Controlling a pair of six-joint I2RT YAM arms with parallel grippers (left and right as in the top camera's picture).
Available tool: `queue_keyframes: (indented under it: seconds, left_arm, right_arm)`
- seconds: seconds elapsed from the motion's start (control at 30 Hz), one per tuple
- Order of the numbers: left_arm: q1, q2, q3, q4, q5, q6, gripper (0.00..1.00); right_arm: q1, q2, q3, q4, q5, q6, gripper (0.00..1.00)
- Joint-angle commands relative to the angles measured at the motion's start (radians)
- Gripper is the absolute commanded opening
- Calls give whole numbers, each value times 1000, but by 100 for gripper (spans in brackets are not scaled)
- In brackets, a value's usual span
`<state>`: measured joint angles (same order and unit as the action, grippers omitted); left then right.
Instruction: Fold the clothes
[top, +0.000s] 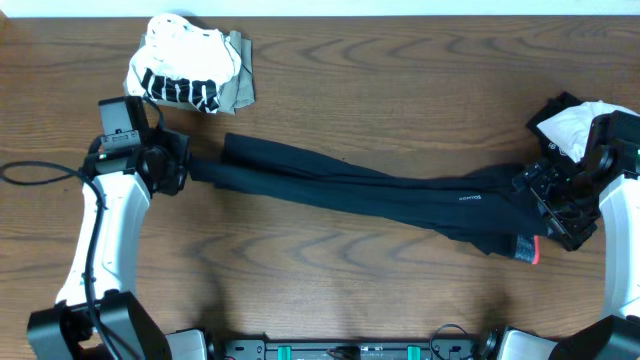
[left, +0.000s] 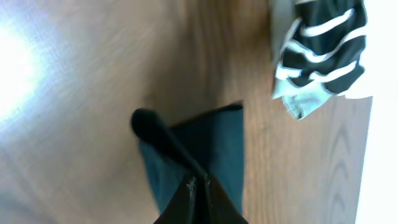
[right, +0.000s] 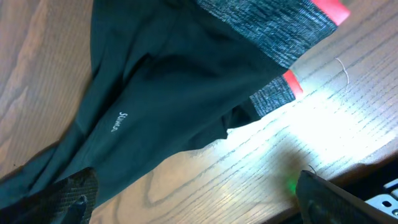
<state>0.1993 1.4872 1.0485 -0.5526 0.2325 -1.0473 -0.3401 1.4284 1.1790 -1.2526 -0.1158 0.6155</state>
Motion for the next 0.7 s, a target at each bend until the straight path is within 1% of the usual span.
queue_keyframes:
  seconds: [0.0, 0.1, 0.33, 0.47, 0.57, 0.6, 0.67]
  left_arm:
    - [-16, 36, 19, 47, -19, -5, 6]
    - [-37, 59, 19, 102, -45, -5, 6]
    - [-84, 96, 19, 190, -200, -1, 6]
    - [-102, 107, 19, 200, -343, 14, 6]
    - [-102, 116, 19, 200, -433, 63, 6]
    - [-102, 120, 19, 200, -456, 81, 7]
    - [-102, 128, 19, 200, -479, 120, 25]
  right_arm:
    - [14, -11, 18, -7, 7, -19, 99]
    - [14, -11, 18, -12, 7, -19, 99]
    - [14, -11, 18, -23, 7, -19, 99]
    - [14, -11, 18, -23, 7, -19, 99]
    - [14, -11, 18, -23, 7, -19, 99]
    - [14, -11, 18, -23, 7, -19, 99]
    - [14, -11, 18, -23, 7, -19, 99]
